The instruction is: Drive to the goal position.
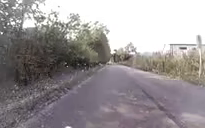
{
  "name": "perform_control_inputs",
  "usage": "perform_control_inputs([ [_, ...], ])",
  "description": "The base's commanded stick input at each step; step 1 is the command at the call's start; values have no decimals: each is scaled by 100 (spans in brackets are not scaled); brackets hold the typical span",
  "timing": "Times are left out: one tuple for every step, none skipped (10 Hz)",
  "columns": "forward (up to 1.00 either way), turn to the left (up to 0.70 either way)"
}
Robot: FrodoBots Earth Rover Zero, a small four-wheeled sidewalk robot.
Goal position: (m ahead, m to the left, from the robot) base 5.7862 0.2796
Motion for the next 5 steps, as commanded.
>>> perform_control_inputs([
  [70,-35],
  [70,-35],
  [70,-35],
  [70,-35],
  [70,-35],
])
